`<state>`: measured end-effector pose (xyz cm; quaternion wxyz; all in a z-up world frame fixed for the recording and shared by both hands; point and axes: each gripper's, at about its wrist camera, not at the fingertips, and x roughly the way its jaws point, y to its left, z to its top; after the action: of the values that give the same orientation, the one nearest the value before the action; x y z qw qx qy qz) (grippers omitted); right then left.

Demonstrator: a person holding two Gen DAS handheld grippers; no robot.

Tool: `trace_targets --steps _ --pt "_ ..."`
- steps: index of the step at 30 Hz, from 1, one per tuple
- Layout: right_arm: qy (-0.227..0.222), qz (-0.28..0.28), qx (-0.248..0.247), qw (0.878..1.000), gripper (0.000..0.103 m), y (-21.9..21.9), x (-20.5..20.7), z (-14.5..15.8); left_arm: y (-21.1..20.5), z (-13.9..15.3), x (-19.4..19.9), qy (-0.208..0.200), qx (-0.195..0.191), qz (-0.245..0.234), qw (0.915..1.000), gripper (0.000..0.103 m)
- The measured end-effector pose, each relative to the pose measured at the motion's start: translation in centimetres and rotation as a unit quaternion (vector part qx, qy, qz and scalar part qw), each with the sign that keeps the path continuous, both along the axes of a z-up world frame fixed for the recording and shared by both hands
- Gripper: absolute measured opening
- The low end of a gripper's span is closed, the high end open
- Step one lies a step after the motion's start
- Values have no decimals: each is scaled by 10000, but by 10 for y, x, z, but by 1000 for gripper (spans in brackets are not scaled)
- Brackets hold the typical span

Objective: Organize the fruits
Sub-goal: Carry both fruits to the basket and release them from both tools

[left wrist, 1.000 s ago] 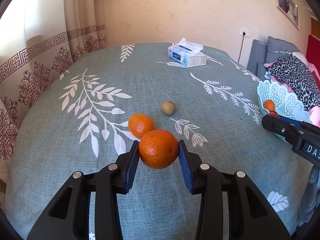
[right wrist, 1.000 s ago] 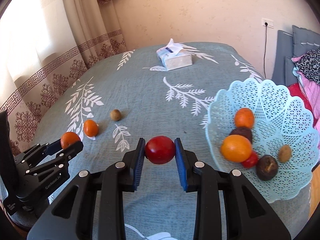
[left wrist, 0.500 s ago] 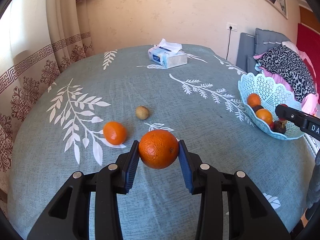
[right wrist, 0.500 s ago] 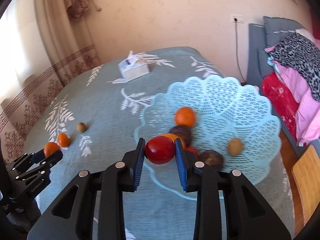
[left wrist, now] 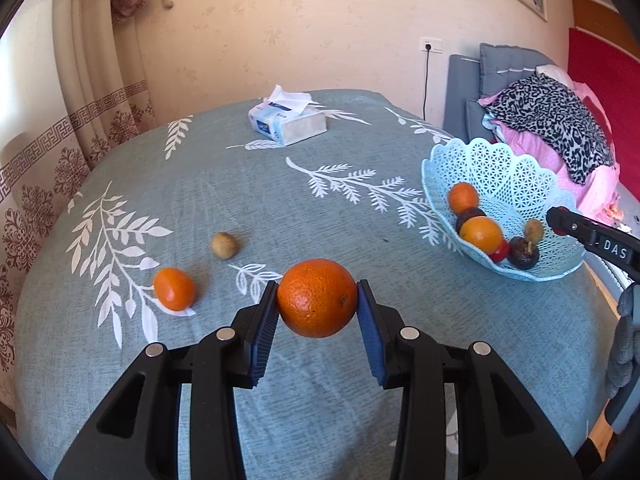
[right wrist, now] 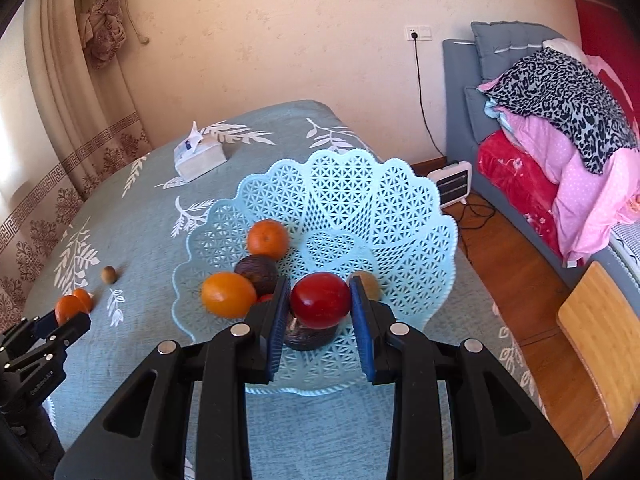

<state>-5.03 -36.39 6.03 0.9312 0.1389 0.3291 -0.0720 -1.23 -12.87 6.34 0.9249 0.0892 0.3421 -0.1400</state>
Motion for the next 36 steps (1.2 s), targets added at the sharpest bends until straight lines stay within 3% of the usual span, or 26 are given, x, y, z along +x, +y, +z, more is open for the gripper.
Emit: trace_targets --steps 10,12,23,36 --pt "-63 -177 -357 9992 37 2 -4 2 -35 10 -1 -70 -34 -410 9991 39" --pt "-85 -210 -387 9990 42 1 -4 3 -44 12 -1 -94 -39 -503 9987 39" --pt "-224 -447 -562 9972 42 -8 -12 10 -91 19 8 -97 -182 -1029 9945 39" --pt "-287 -635 -639 9955 42 -15 -16 14 -131 7 23 94 -265 -1488 9885 39"
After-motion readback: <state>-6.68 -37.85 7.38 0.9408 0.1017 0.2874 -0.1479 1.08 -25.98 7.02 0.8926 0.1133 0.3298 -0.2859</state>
